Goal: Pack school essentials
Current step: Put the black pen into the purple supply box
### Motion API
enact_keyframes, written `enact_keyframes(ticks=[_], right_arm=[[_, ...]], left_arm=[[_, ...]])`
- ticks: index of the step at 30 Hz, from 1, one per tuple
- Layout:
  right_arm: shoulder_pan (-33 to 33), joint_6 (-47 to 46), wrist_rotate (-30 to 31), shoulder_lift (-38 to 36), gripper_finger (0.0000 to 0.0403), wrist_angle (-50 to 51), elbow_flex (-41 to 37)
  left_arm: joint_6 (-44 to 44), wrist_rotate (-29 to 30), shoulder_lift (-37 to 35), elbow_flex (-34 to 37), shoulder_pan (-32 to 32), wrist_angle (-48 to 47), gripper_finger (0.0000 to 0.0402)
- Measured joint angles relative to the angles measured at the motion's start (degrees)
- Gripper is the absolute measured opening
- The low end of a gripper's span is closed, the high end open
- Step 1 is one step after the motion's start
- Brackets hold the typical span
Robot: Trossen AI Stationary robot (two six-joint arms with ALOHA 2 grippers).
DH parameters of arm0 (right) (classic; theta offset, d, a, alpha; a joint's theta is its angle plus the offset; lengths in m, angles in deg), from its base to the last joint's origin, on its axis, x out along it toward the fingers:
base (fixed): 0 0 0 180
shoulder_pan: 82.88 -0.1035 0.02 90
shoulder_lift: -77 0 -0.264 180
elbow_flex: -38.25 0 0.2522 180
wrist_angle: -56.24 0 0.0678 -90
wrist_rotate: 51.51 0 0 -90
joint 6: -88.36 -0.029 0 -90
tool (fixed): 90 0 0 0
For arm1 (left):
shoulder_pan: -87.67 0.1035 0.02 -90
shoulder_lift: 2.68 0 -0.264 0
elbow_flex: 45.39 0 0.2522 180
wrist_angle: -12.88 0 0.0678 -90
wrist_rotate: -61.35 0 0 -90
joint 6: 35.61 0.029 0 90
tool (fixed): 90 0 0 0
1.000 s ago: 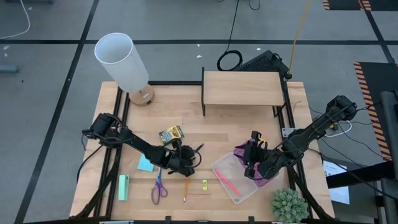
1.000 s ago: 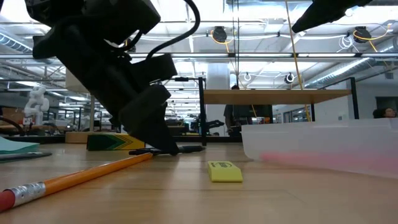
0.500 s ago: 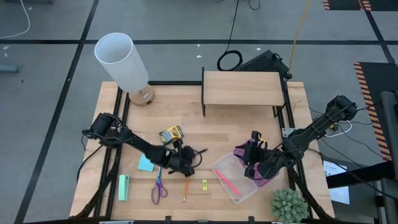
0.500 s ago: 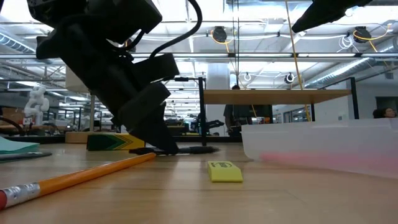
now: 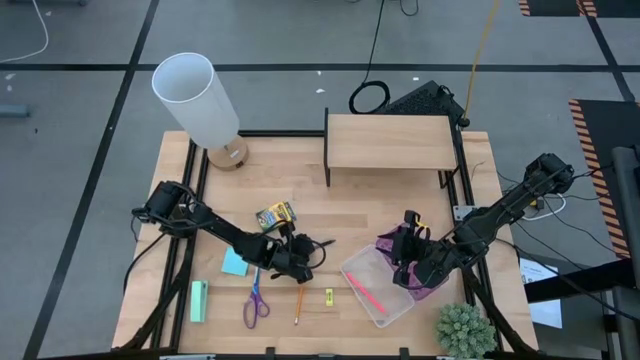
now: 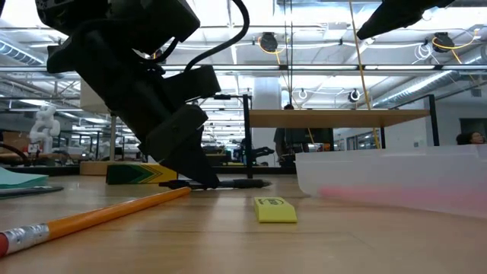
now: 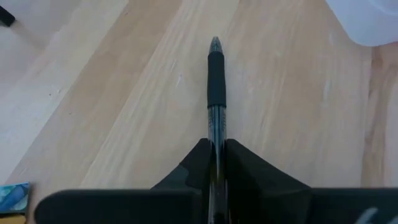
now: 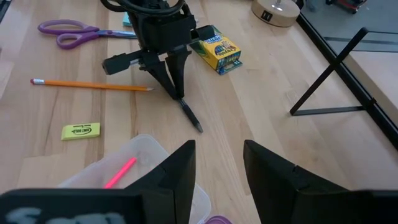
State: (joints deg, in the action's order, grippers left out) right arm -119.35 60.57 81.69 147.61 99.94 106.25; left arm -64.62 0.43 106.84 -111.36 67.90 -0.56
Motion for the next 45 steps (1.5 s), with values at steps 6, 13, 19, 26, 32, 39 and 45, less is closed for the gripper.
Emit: enact_keyframes(ticks=[6, 13, 19, 26, 32, 39, 45], right_arm=[[0.0, 0.0, 0.0, 0.0, 0.0128, 0.0, 0.0], [0.0, 0.1, 0.2, 0.0, 0.0128, -1.9, -1.3], [0.5, 6.4, 0.2, 0.0, 0.0128, -21.2, -10.7], [5.1, 11.6, -5.5, 1.1, 0.0163, -45.8, -20.6], [8.3, 13.3, -11.2, 5.9, 0.0207, -48.6, -21.0], [9.5, 20.2, -11.8, 10.4, 0.0212, -57.4, -20.9], [9.6, 27.4, -9.8, 12.6, 0.0212, -61.4, -18.6]], left_arm=[[0.6, -0.3, -0.5, 0.1, 0.0, -0.2, 0.0042], [3.1, -0.2, -3.1, 0.3, 0.0, -1.6, 0.0042], [5.0, 0.4, -4.1, 0.2, 0.0, -0.4, 0.0042], [7.1, 0.0, -4.2, 0.2, 0.0, 1.6, 0.0042], [13.5, -0.2, -6.0, 0.1, 0.2, 4.9, 0.0042], [22.4, -0.8, -12.2, 0.1, 0.7, 4.4, 0.0042], [30.5, -2.6, -17.3, 0.1, 0.7, 4.3, 0.0042]])
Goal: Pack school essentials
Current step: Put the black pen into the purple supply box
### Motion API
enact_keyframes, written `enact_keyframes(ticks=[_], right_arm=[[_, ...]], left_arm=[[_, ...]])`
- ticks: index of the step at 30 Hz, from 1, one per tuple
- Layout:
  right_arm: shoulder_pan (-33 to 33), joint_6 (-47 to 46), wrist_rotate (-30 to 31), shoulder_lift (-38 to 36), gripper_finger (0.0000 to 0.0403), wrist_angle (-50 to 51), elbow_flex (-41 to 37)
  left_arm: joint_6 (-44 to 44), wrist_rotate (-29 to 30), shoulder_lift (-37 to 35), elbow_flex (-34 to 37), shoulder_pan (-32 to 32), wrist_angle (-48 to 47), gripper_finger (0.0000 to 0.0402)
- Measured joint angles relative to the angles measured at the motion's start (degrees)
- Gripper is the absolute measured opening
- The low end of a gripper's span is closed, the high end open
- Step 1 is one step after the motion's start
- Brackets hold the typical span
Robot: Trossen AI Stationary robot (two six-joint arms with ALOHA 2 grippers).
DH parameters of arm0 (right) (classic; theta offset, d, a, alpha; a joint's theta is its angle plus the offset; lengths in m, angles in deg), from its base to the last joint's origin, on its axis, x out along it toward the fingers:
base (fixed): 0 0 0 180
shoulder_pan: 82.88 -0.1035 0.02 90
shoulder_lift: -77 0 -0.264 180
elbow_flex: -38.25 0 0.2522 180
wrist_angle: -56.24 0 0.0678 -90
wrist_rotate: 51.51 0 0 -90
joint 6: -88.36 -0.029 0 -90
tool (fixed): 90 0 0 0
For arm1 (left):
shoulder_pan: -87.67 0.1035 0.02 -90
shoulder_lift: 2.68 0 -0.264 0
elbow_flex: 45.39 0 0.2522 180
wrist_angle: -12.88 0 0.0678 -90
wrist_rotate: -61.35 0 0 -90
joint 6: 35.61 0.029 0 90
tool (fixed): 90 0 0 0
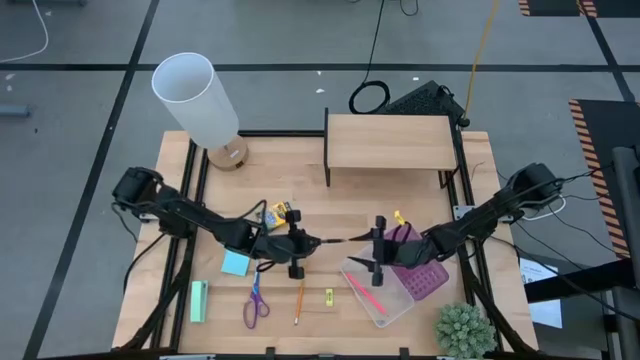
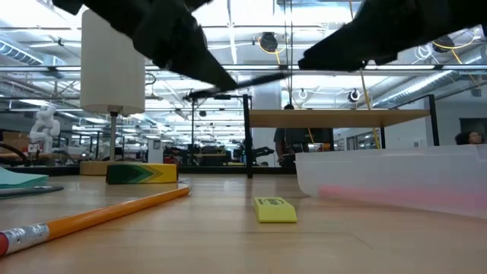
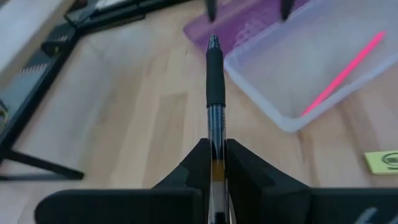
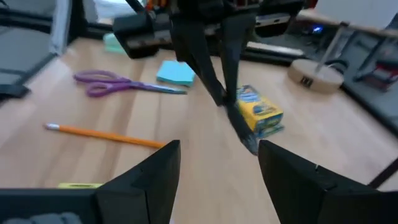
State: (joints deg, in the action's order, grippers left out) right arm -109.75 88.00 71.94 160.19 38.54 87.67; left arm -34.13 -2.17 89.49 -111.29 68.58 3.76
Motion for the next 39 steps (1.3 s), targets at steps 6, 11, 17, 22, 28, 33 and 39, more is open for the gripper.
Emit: enact_keyframes(ticks=[6, 11, 17, 22, 28, 33, 39], right_arm=[[0.1, 5.4, 4.4, 2.7, 0.0212, -0.3, 3.5], [0.2, 7.0, 5.5, 3.2, 0.0212, -0.9, 4.2], [0.6, 6.4, 2.4, 3.2, 0.0192, -0.9, 4.2], [1.0, 5.4, 2.3, 3.2, 0.016, -1.8, 4.2], [1.0, 5.5, 1.2, 3.2, 0.0112, -2.5, 4.2], [1.4, 5.3, -0.7, 3.2, 0.0077, -2.6, 4.2], [1.4, 5.1, -0.8, 3.2, 0.0044, -2.6, 4.2]], left_arm=[[2.8, -2.6, -1.9, 0.0, 0.0, 0.2, 0.0042], [3.0, -3.0, -1.9, 0.0, 0.0, 0.1, 0.0042], [3.1, -4.3, -1.9, 0.0, 0.0, 1.9, 0.0042], [3.9, -5.0, -1.5, 0.0, 0.0, 3.4, 0.0042], [3.9, -5.0, -1.5, 0.0, 0.0, 3.4, 0.0042], [3.9, -5.0, -1.5, 0.0, 0.0, 4.1, 0.0042], [4.0, -5.0, -1.5, 0.0, 0.0, 4.2, 0.0042]])
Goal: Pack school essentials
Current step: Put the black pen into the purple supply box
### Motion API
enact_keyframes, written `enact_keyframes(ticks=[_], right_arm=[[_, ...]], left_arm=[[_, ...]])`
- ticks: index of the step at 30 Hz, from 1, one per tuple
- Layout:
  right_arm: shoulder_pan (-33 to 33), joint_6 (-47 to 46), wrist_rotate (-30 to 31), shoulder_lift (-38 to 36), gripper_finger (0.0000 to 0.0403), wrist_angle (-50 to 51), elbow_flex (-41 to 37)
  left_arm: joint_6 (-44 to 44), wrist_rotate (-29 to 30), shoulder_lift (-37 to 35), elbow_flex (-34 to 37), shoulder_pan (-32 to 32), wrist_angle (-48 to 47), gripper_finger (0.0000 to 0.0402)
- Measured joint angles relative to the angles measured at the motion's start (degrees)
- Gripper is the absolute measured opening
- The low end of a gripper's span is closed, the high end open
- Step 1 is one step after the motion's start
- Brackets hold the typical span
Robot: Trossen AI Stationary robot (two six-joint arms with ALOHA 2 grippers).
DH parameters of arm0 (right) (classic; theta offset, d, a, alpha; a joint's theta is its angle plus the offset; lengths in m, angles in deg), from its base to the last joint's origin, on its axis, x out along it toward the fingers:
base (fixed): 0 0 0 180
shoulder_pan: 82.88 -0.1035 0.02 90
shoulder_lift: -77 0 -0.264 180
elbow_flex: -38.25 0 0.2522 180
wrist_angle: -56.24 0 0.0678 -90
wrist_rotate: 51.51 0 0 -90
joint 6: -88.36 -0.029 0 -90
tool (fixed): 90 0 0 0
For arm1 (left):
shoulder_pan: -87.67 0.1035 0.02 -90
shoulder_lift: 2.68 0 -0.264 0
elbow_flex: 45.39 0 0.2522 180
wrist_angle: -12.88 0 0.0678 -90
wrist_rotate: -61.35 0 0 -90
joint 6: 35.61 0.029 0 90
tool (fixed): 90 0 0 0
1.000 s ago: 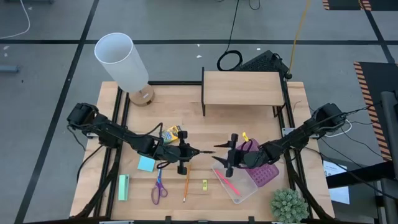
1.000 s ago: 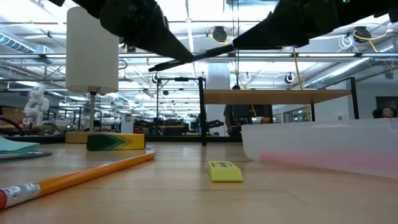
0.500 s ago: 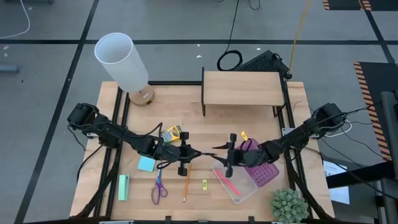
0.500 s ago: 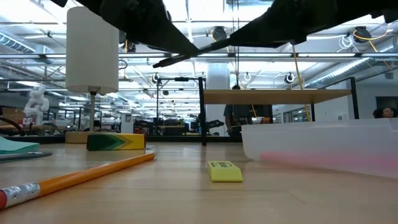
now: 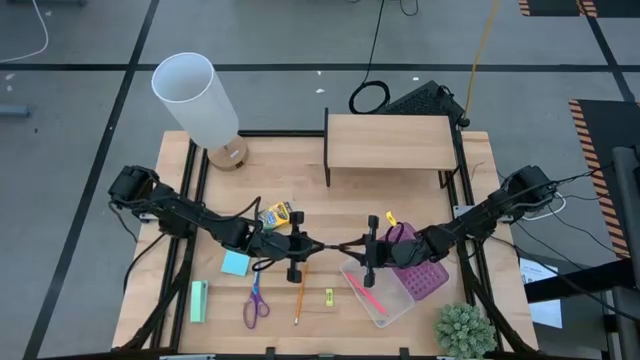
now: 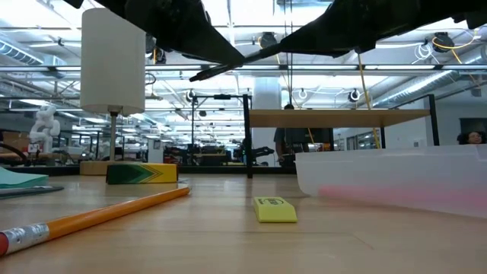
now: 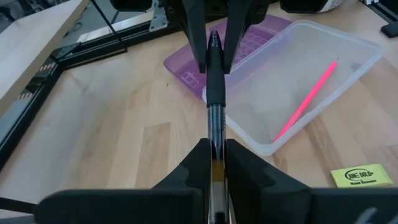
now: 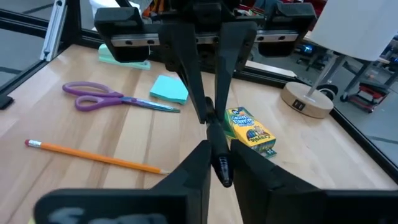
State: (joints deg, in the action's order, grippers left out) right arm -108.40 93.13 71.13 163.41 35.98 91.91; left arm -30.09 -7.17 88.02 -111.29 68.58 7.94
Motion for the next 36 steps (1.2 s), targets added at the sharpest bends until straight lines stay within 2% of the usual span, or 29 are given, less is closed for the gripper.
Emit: enact_keyframes(ticks=[10, 15, 20, 25, 30, 36], right_arm=[[0.0, -1.0, 0.1, 0.0, 0.0037, 0.3, 0.0], [-1.0, -1.1, 0.8, 0.0, 0.0033, 0.7, 0.0], [-3.5, -3.6, 5.6, -1.2, 0.0034, 3.5, 0.0], [-7.3, -10.8, 9.6, -4.1, 0.0034, 9.6, 0.0], [-10.7, -20.9, 9.9, -6.4, 0.0034, 18.7, 0.8], [-13.8, -33.4, 10.8, -7.0, 0.0034, 44.9, 9.8]], left_arm=[[0.2, 0.5, 0.0, 0.0, 0.0, 0.0, 0.0049], [0.3, 2.3, 0.0, 0.0, -0.5, -0.1, 0.0108], [1.6, 7.5, -0.1, 0.0, -2.2, -0.8, 0.0173], [-2.0, 11.6, -0.4, -0.1, -3.2, -4.0, 0.02], [-6.4, 13.1, -0.4, 0.0, -3.6, -7.9, 0.0202], [-10.4, 13.2, -0.4, 0.0, -3.6, -11.7, 0.0202]])
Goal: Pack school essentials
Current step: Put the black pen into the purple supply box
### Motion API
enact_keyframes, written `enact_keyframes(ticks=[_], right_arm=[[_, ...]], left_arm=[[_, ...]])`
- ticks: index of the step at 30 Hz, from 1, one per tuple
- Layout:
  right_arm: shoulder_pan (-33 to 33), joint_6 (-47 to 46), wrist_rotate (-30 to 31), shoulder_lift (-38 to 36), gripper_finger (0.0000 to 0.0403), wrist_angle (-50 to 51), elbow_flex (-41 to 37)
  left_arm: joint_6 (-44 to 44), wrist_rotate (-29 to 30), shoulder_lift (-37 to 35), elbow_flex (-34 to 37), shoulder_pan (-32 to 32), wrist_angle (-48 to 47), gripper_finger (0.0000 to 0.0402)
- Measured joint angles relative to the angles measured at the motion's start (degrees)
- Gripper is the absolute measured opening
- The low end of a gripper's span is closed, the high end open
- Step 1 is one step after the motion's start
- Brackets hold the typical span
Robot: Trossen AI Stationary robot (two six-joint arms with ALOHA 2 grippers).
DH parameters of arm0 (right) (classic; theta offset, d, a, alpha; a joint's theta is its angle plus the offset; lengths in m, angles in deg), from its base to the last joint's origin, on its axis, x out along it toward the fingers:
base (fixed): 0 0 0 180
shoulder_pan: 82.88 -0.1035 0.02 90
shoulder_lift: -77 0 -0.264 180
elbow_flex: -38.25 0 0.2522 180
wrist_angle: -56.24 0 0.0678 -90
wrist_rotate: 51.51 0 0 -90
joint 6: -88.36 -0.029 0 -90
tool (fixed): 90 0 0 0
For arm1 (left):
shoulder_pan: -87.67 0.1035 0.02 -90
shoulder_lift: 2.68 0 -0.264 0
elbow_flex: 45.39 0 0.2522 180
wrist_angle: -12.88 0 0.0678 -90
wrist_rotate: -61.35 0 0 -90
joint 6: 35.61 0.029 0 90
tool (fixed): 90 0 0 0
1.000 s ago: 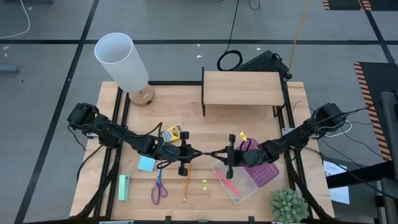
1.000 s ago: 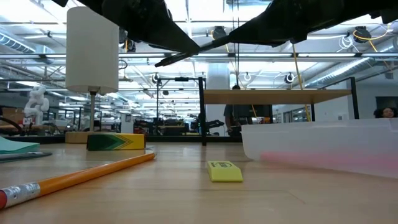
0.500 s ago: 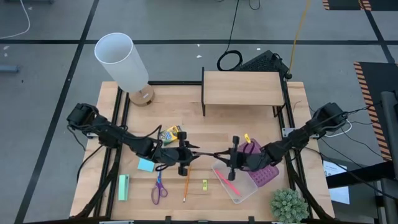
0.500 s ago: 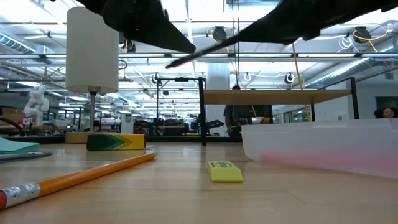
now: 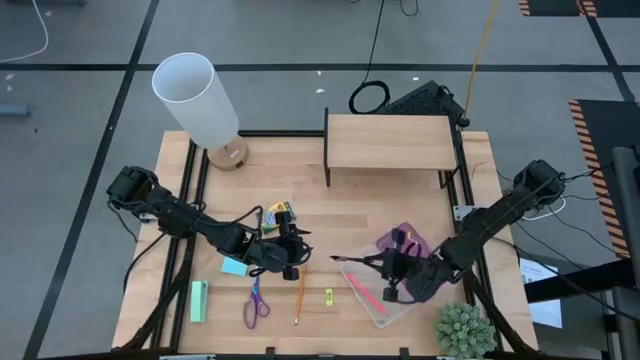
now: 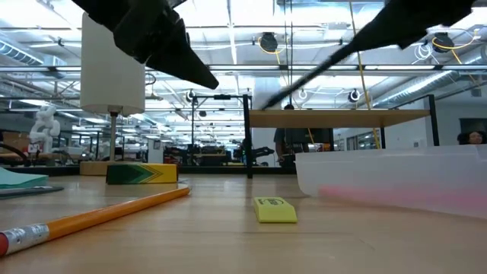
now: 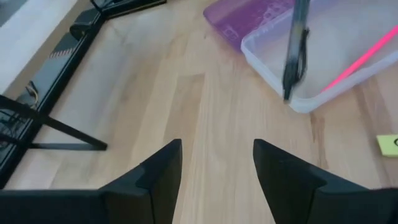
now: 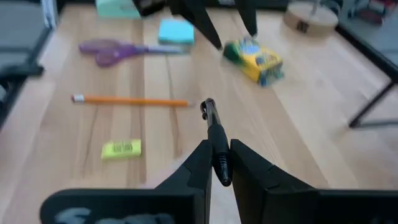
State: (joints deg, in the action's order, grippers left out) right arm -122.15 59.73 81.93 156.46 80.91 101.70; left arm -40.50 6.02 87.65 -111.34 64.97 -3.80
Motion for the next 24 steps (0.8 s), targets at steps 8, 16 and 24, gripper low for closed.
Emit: enact_keyframes(ticks=[8, 16, 24], right_arm=[[-3.0, -11.5, -4.5, 0.0, 0.0034, 23.7, 12.5], [-5.6, -24.3, -12.8, 0.0, 0.0034, 33.8, 14.7], [-7.3, -33.3, -15.0, 0.1, 0.0034, 38.1, 14.5]], left_arm=[[-1.7, -0.1, 0.0, 0.0, 0.2, -0.4, 0.0202], [-1.7, -0.1, 0.0, 0.0, 0.2, -0.3, 0.0202], [-2.3, -0.1, 0.0, 0.0, 0.2, -0.3, 0.0202]])
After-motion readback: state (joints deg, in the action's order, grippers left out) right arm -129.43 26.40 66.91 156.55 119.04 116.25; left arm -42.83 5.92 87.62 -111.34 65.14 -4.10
